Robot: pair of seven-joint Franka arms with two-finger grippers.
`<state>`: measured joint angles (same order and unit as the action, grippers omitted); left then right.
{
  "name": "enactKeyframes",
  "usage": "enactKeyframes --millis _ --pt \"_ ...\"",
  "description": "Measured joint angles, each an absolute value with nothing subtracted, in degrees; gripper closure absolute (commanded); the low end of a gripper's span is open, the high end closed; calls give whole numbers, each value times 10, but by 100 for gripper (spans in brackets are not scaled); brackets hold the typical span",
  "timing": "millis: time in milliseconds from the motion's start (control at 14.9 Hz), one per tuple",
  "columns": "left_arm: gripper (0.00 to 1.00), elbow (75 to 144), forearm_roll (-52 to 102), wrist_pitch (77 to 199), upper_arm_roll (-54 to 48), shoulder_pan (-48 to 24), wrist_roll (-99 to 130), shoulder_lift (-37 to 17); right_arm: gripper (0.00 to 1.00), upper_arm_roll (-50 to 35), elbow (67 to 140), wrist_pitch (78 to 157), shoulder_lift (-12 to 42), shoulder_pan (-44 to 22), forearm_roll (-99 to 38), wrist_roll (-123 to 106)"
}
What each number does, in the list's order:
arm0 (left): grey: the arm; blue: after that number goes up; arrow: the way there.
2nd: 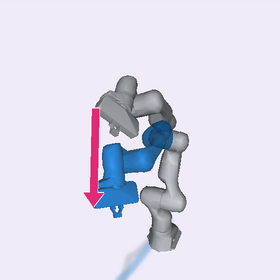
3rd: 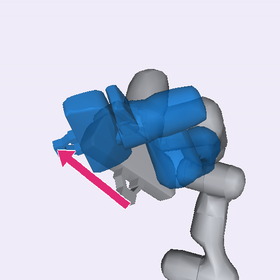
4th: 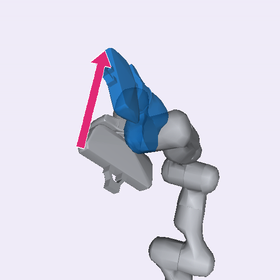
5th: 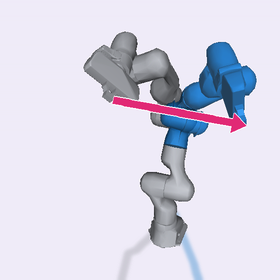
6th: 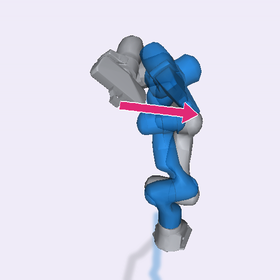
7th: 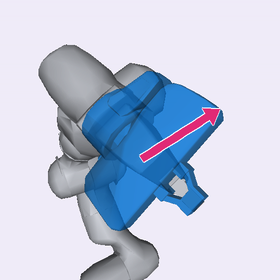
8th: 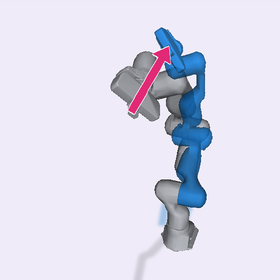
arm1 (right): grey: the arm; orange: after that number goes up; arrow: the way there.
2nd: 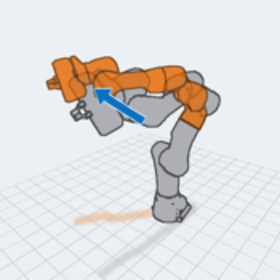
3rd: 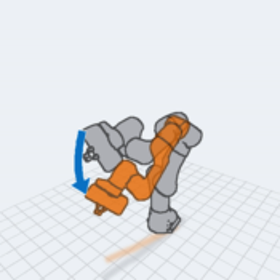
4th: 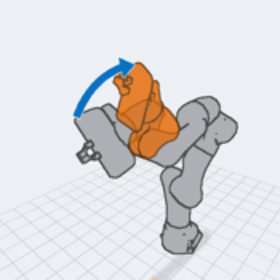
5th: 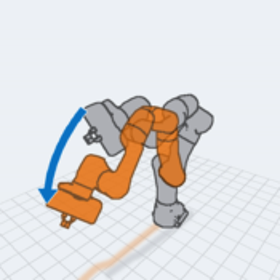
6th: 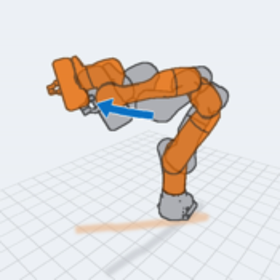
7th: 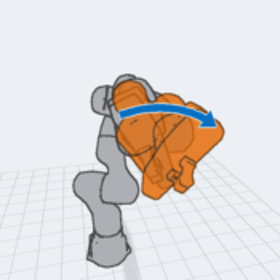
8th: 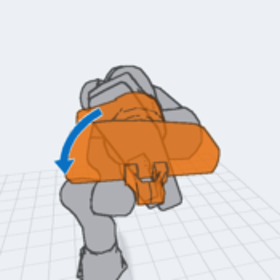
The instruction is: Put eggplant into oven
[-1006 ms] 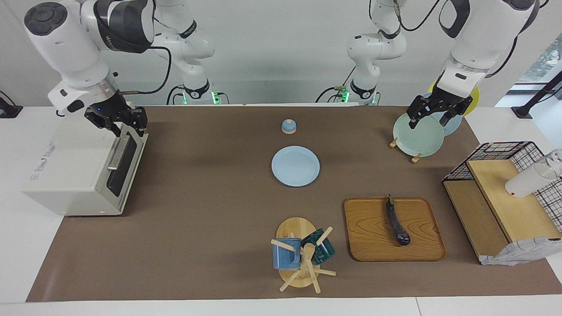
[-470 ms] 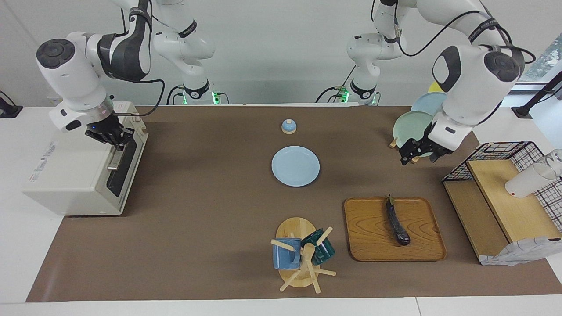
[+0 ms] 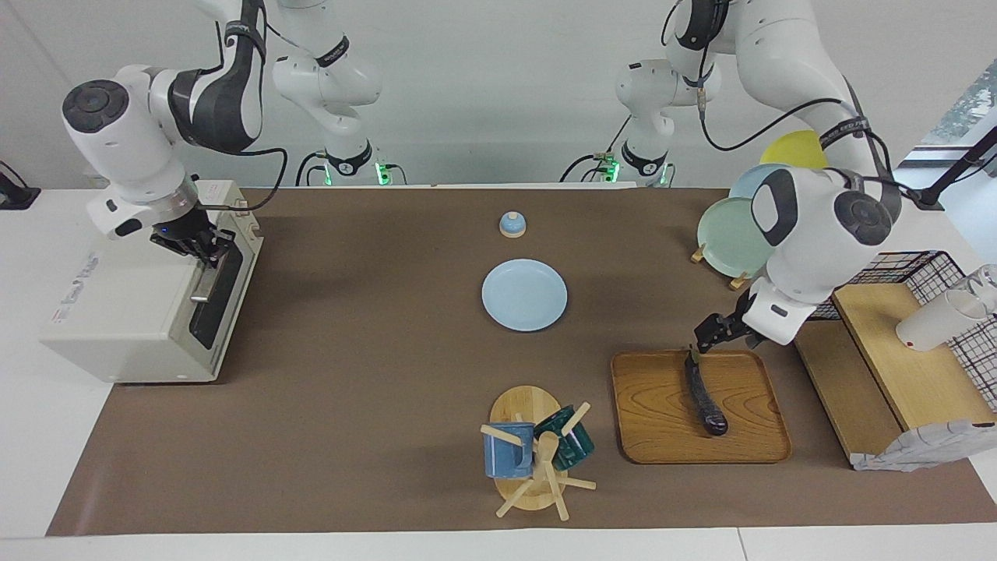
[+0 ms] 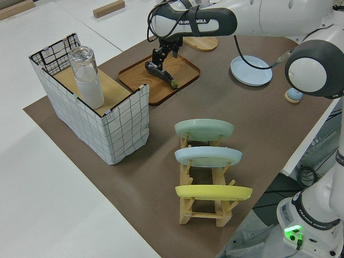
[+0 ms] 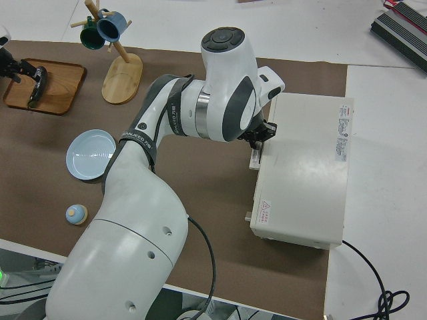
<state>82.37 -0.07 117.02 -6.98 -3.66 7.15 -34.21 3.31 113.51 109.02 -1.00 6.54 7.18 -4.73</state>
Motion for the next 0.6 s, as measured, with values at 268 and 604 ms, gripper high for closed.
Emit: enactKeyframes --millis 268,604 --pt "0 811 -17 1190 -68 -36 32 -357 100 28 1159 1114 -23 53 71 -47" --pt "5 839 -18 1220 -68 -36 29 -358 100 23 1217 1187 -14 -7 64 -11"
